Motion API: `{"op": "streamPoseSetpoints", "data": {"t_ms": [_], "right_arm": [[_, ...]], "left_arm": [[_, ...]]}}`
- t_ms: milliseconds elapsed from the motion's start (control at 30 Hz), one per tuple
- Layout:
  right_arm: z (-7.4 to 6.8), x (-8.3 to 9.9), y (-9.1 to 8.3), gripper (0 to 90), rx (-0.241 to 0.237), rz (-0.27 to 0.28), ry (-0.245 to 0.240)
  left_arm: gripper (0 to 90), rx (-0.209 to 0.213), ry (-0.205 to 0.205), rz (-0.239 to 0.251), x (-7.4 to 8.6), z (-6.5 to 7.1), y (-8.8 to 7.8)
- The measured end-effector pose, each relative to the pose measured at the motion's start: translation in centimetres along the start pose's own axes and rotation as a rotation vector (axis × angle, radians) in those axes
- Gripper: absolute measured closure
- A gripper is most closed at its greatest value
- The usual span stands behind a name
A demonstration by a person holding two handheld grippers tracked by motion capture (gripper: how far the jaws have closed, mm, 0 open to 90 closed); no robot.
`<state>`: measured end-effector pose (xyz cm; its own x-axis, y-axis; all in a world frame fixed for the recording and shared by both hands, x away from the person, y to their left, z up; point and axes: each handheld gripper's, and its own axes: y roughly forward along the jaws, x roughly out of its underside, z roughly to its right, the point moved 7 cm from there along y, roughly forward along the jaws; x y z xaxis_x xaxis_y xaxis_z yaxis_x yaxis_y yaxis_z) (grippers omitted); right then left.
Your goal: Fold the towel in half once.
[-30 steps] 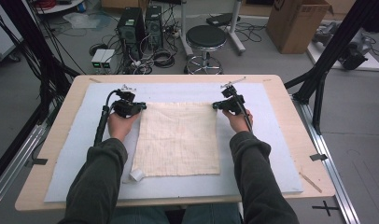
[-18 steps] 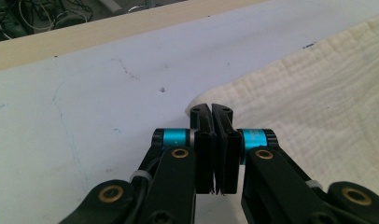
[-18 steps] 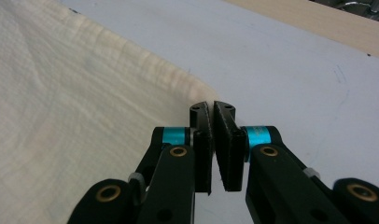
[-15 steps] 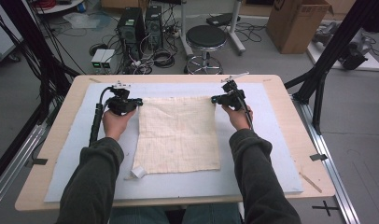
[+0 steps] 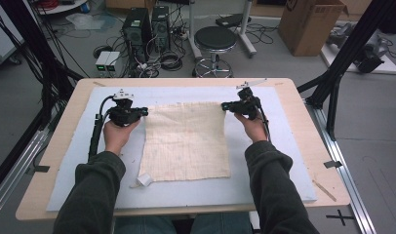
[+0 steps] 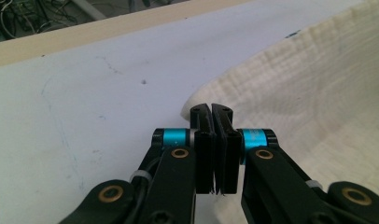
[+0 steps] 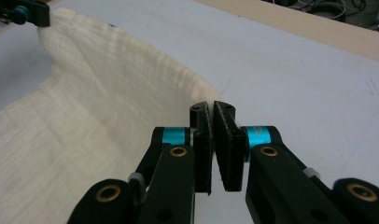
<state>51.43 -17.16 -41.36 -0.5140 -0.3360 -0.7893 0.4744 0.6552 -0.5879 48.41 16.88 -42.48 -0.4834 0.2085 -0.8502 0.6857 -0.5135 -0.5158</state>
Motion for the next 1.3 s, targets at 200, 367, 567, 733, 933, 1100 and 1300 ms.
{"op": "streamPoseSetpoints", "data": {"t_ms": [200,367,567,733,933,1100,1300], "right_arm": [[-0.8,0.1,-1.1,85.8,-0.027,0.022,-0.018],[-1.4,0.3,-1.8,85.8,-0.037,0.03,-0.022],[-1.9,0.4,-2.5,85.9,-0.053,0.044,-0.034],[-2.0,0.8,-3.0,85.9,-0.065,0.052,-0.028],[-2.4,1.2,-3.3,85.8,-0.088,0.056,-0.024],[-2.8,1.3,-3.5,85.9,-0.107,0.064,-0.024],[-3.2,1.5,-4.0,85.9,-0.128,0.074,-0.026]], "left_arm": [[87.5,0.023,0.007,0.021,-0.4,1.0,-1.1],[87.5,0.033,0.009,0.032,0.0,1.4,-1.9],[87.5,0.043,-0.004,0.042,0.6,1.7,-2.5],[87.5,0.052,-0.002,0.043,1.1,1.9,-2.8],[87.5,0.064,0.003,0.05,1.2,2.2,-3.2],[87.5,0.074,0.004,0.05,1.4,2.4,-3.5],[87.5,0.091,-0.002,0.06,1.6,2.7,-4.1]]}}
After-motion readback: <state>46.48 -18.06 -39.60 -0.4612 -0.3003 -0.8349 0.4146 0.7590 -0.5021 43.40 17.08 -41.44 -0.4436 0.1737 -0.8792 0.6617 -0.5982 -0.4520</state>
